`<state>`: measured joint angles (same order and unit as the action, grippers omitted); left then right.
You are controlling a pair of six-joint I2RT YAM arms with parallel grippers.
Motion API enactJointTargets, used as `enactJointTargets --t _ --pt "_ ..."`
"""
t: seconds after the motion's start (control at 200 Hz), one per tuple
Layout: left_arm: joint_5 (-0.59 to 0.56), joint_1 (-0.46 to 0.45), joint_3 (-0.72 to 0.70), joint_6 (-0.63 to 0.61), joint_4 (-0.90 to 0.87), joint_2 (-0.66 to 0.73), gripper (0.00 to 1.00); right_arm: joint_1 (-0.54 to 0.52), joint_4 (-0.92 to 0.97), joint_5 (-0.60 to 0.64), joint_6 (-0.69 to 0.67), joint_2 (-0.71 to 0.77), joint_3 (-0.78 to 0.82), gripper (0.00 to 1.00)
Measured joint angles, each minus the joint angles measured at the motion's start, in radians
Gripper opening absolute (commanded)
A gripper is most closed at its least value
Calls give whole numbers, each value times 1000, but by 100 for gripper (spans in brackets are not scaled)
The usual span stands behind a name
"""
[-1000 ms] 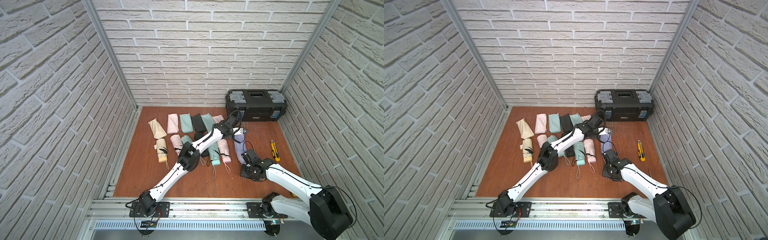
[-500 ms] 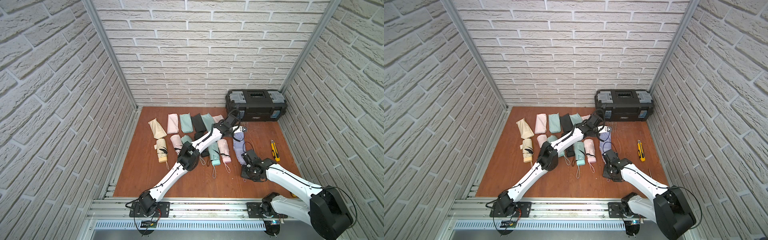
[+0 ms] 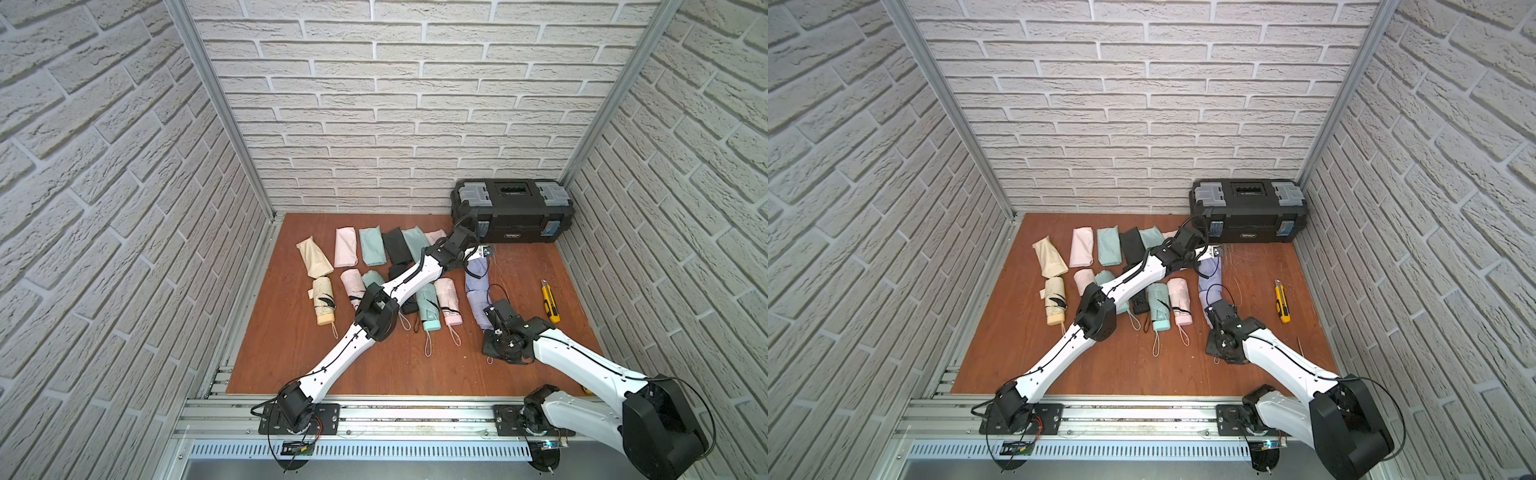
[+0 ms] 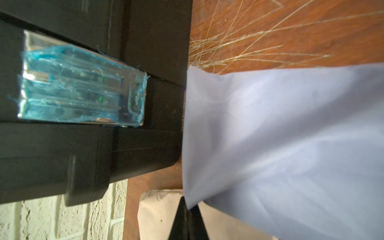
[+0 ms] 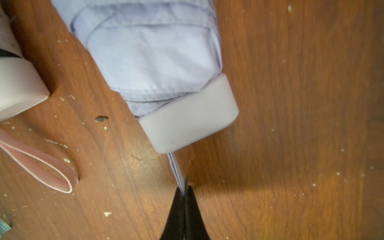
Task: Take umbrellas out of sleeves
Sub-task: Take out the umbrella from the umbrella sleeve.
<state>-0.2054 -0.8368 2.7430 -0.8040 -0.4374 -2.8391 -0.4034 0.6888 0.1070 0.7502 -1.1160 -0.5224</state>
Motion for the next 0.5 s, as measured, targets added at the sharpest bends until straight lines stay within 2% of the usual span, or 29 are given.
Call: enactJointTargets --t 0.5 --pt "-3 6 33 39 64 -14 0 0 2 -3 2 0 0 3"
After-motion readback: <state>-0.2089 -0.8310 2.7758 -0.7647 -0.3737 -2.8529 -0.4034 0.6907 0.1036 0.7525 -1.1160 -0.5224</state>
